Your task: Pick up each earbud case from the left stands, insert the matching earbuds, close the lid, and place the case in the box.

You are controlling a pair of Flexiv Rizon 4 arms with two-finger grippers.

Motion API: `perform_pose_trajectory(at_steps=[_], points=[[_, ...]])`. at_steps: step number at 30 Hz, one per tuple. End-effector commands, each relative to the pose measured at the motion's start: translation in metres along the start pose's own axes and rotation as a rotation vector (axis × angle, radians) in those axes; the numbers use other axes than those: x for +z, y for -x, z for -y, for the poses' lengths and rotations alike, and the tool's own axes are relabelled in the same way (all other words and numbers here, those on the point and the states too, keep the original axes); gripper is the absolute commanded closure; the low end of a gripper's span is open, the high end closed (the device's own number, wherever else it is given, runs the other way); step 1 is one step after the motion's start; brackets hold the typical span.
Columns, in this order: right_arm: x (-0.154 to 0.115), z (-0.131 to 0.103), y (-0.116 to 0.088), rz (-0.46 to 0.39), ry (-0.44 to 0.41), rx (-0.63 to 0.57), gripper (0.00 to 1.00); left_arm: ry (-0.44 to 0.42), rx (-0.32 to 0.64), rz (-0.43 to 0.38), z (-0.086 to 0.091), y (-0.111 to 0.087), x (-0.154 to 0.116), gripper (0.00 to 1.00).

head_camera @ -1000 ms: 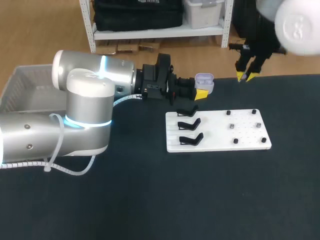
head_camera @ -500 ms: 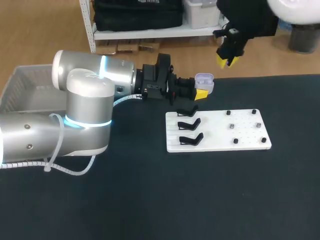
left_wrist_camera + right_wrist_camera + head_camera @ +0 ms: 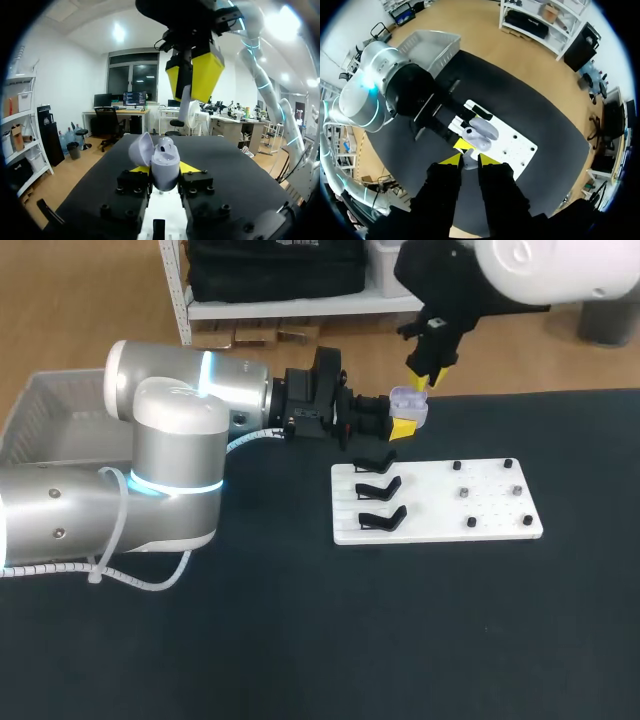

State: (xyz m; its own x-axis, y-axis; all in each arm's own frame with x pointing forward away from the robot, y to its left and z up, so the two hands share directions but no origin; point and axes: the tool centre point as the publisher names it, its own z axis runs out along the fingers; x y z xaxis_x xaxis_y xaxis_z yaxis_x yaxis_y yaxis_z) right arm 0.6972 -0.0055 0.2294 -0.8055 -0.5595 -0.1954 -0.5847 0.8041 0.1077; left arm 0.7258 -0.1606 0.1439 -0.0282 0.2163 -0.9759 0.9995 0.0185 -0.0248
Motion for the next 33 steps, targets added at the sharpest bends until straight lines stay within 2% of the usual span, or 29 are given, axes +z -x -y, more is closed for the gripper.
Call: perform_pose_trajectory(at_steps=[1,19,33], points=[[0.005,-0.002,0.009,-0.005,0.009,-0.003,1.00,0.002,0.004,0.007,0.000,-0.002,0.000,1.00],[0.024,-0.004,0.011,0.063,-0.034,-0.025,1.00,0.002,0.004,0.007,0.000,-0.002,0.000,1.00],[0.033,-0.002,0.012,0.048,-0.051,-0.026,1.00,0.002,0.004,0.007,0.000,-0.002,0.000,1.00]])
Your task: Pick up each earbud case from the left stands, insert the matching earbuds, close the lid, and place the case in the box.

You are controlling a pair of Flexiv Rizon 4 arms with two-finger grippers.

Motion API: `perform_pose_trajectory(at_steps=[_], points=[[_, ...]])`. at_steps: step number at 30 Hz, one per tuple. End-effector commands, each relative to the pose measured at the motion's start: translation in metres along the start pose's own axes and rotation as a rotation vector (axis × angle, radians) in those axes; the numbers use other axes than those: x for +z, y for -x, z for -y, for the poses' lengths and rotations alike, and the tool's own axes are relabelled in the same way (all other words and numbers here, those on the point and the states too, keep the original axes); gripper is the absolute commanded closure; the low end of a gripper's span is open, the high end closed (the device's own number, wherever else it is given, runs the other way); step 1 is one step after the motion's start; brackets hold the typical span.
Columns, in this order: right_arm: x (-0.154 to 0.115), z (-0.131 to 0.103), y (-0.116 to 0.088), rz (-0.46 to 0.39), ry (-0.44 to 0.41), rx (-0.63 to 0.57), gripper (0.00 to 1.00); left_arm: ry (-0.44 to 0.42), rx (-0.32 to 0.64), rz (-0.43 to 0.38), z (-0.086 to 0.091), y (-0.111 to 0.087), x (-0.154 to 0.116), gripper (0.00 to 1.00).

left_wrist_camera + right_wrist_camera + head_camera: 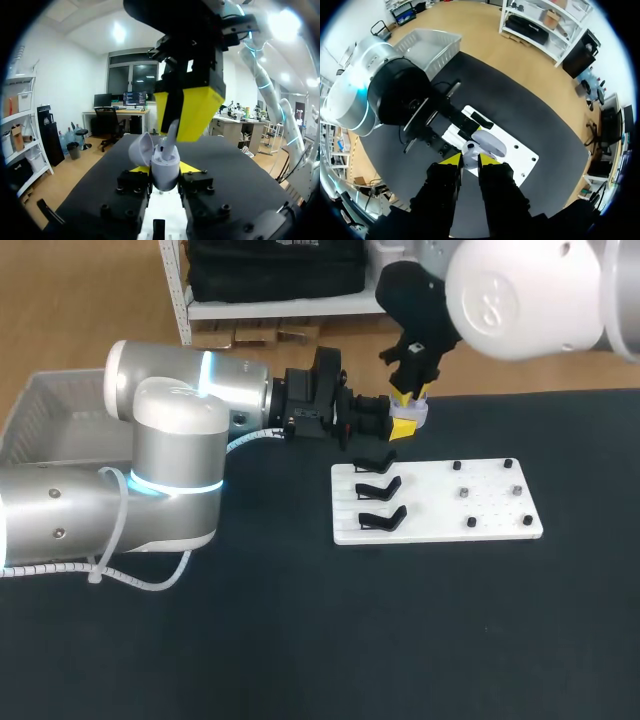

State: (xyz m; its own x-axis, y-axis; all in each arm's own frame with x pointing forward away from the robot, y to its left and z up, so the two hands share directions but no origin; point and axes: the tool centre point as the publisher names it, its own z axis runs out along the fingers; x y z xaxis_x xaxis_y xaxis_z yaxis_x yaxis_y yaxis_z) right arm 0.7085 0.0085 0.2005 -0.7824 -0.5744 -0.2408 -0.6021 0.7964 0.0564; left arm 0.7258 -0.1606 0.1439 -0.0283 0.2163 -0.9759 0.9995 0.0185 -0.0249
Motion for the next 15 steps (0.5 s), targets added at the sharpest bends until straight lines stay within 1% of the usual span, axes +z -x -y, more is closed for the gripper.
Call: perform_pose_trajectory(at_steps=[1,8,15], points=[[0.0011,-0.0008,0.0010,0.004,-0.006,0.003,1.00,0.002,0.004,0.007,0.0002,-0.0015,-0.0003,1.00],[0.0004,-0.0008,0.0029,0.011,-0.009,0.009,1.00,0.002,0.004,0.007,0.0002,-0.0015,-0.0003,1.00],[0.0043,-0.0018,0.0030,0.000,-0.011,0.006,1.00,0.002,0.004,0.007,0.0002,-0.0015,-0.0003,1.00]])
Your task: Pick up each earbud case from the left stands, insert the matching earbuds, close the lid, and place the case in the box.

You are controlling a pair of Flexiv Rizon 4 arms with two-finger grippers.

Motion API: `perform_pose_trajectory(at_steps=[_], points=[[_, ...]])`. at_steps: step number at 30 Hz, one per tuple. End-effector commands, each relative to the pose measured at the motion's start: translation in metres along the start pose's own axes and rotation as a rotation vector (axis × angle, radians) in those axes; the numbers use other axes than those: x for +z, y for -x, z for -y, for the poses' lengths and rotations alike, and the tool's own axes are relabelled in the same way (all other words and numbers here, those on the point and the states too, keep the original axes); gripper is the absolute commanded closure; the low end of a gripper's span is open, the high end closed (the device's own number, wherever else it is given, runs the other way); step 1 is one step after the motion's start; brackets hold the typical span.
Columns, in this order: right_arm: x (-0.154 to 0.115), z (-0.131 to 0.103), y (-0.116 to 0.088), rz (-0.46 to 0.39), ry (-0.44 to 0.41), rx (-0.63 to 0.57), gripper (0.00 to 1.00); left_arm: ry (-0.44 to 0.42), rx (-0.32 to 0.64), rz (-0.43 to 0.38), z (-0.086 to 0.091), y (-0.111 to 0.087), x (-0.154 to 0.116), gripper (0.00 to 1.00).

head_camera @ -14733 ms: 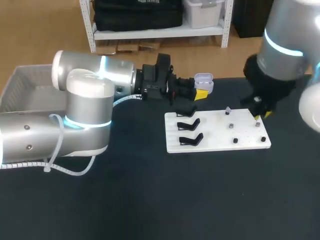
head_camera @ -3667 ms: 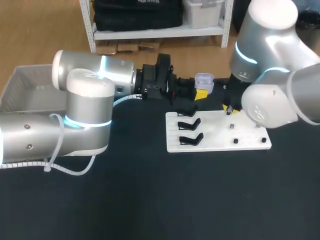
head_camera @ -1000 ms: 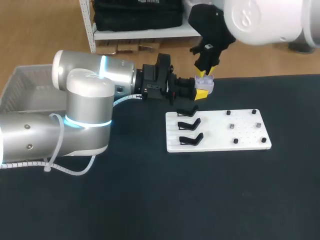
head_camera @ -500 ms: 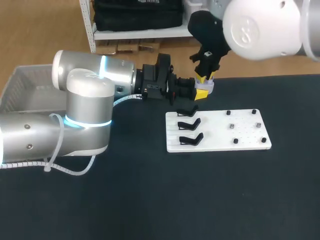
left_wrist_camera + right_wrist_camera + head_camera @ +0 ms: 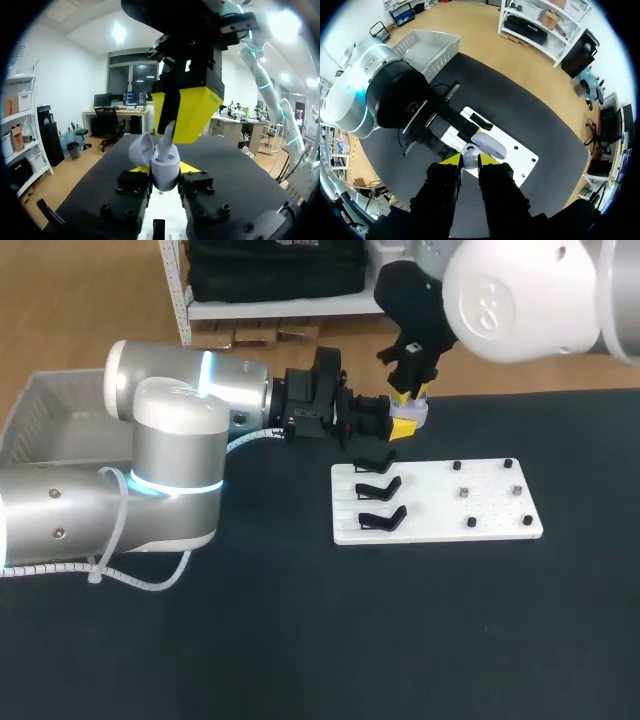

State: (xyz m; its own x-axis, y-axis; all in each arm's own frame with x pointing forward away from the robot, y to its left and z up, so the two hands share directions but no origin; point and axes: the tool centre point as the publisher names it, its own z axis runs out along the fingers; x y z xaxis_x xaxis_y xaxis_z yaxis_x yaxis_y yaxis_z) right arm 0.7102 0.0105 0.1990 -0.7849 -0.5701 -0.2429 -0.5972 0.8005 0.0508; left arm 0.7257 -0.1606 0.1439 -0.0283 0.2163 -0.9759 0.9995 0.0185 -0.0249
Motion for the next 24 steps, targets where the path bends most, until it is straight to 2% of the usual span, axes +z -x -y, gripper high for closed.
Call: perform_pose_trajectory(at_steps=[1,24], points=[[0.0028,-0.0014,0.0009,-0.004,-0.005,0.001,1.00,0.002,0.004,0.007,0.0002,-0.0015,-0.0003,1.00],[0.0070,-0.0036,0.0070,-0.039,-0.041,-0.050,1.00,0.002,0.004,0.007,0.0002,-0.0015,-0.0003,1.00]])
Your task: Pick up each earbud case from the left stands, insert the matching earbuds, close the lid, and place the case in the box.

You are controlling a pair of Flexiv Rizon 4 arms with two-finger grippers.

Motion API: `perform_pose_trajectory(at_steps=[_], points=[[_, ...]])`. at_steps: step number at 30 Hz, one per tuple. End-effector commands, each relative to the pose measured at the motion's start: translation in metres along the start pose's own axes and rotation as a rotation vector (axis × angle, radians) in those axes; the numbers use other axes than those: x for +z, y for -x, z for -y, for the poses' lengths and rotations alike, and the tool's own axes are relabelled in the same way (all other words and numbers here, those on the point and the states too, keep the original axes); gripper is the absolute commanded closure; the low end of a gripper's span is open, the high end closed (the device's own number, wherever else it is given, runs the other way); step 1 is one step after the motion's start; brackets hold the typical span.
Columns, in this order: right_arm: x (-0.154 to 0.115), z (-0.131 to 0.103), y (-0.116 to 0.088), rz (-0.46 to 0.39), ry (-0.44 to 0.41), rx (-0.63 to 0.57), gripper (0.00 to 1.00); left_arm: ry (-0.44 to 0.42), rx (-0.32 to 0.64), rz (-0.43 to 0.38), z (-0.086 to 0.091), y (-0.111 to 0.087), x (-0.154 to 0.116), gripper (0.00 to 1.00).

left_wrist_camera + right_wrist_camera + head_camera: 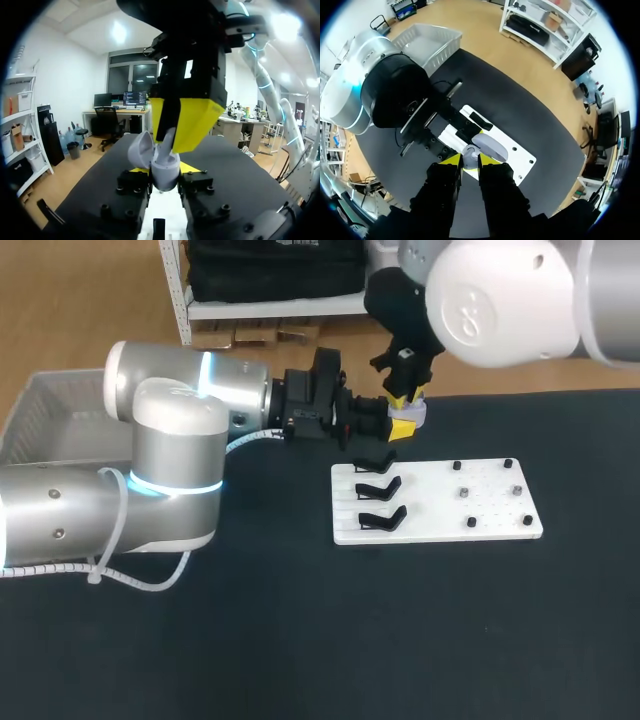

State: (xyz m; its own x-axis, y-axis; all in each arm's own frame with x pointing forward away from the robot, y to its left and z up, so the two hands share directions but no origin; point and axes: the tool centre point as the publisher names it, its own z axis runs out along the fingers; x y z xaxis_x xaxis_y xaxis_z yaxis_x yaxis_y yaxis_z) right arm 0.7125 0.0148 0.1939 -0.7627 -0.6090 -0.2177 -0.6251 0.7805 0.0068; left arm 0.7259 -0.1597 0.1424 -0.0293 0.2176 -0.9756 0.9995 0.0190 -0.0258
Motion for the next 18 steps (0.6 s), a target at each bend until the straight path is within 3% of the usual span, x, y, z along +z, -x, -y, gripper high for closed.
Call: perform_pose_trajectory(at_steps=[1,15,18], points=[[0.0005,-0.0015,0.0042,-0.015,-0.010,-0.011,1.00,0.001,0.005,0.008,0.0004,0.0001,0.0002,1.00],[0.0041,-0.0022,-0.0005,-0.032,-0.039,-0.032,1.00,0.001,0.005,0.008,0.0004,0.0001,0.0002,1.00],[0.0041,-0.0019,-0.0011,-0.032,-0.044,-0.031,0.82,0.001,0.005,0.008,0.0004,0.0001,0.0002,1.00]])
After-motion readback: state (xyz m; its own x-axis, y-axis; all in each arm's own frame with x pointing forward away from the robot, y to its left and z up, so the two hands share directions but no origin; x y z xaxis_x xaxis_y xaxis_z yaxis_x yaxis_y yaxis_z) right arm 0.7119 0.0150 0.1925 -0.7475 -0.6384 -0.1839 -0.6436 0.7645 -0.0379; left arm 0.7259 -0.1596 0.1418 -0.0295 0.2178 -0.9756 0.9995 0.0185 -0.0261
